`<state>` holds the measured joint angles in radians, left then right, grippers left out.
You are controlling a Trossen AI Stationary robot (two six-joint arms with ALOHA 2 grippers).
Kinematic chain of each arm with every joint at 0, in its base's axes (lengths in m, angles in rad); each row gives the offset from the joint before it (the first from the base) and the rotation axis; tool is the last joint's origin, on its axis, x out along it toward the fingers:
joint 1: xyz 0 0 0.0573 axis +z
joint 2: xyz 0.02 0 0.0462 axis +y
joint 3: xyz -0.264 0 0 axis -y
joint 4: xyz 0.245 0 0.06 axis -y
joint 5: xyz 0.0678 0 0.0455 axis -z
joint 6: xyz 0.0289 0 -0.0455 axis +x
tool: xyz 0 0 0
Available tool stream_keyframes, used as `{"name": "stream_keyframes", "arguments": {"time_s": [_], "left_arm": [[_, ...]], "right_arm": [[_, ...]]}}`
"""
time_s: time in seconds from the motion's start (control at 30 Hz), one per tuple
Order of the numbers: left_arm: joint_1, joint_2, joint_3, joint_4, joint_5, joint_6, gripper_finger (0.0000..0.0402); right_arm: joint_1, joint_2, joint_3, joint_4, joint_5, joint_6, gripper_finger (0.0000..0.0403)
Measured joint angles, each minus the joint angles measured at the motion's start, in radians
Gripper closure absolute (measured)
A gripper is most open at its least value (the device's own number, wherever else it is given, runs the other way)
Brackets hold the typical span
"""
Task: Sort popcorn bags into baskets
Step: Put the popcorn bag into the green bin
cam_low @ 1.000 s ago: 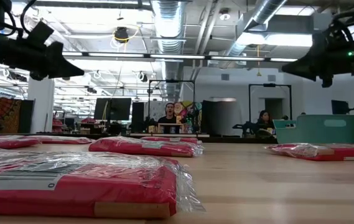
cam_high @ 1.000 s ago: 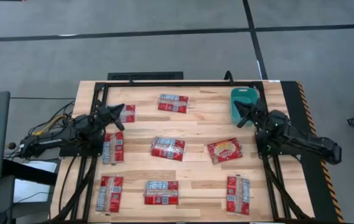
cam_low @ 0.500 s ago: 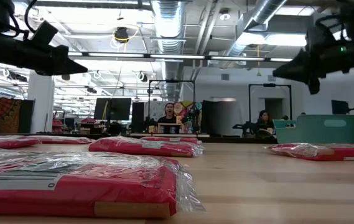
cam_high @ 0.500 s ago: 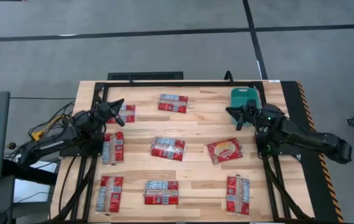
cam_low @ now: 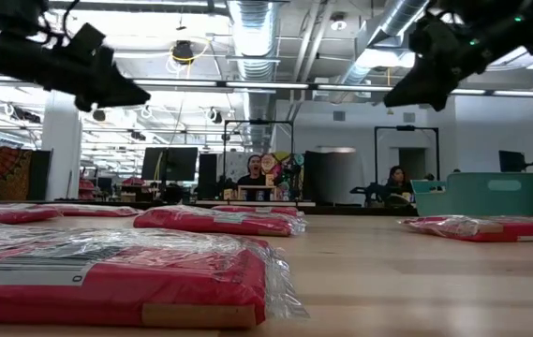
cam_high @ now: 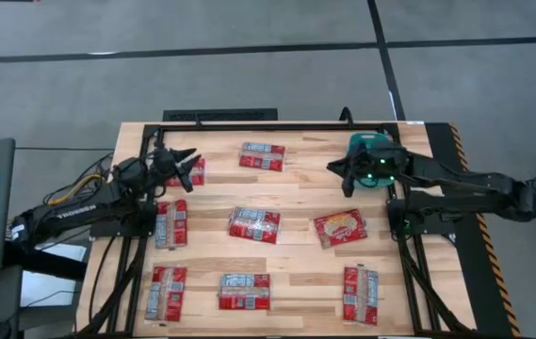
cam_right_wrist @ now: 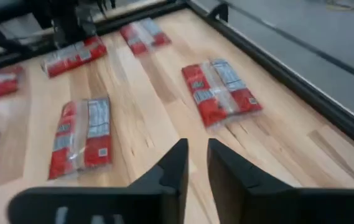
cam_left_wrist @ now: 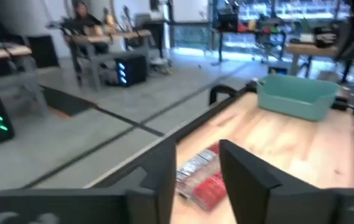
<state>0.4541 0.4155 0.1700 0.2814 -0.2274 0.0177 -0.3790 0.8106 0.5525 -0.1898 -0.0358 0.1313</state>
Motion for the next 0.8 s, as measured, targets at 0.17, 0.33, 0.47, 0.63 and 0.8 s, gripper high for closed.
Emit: {"name": "stream_keyframes", "arguments": {"time_s": [0.17, 0.33, 0.47, 0.63, 0.8], "left_arm": [[-0.002, 0.137, 0.075, 0.005, 0.118, -0.015, 0.0229], [-0.045, 0.239, 0.107, 0.003, 0.199, 0.005, 0.0212], [-0.117, 0.287, 0.111, -0.001, 0.203, 0.040, 0.0212], [-0.217, 0.332, 0.111, -0.008, 0.169, 0.050, 0.0212], [-0.327, 0.399, 0.111, 0.014, 0.140, 0.004, 0.0212]], "right_arm": [[0.029, 0.137, 0.064, 0.003, -0.048, -0.007, 0.0248], [0.117, 0.306, 0.132, 0.020, 0.002, 0.024, 0.0190], [0.189, 0.430, 0.170, 0.016, 0.146, 0.106, 0.0179], [0.274, 0.540, 0.188, -0.004, 0.223, 0.203, 0.0192], [0.407, 0.550, 0.241, -0.228, 0.177, 0.238, 0.0205]]}}
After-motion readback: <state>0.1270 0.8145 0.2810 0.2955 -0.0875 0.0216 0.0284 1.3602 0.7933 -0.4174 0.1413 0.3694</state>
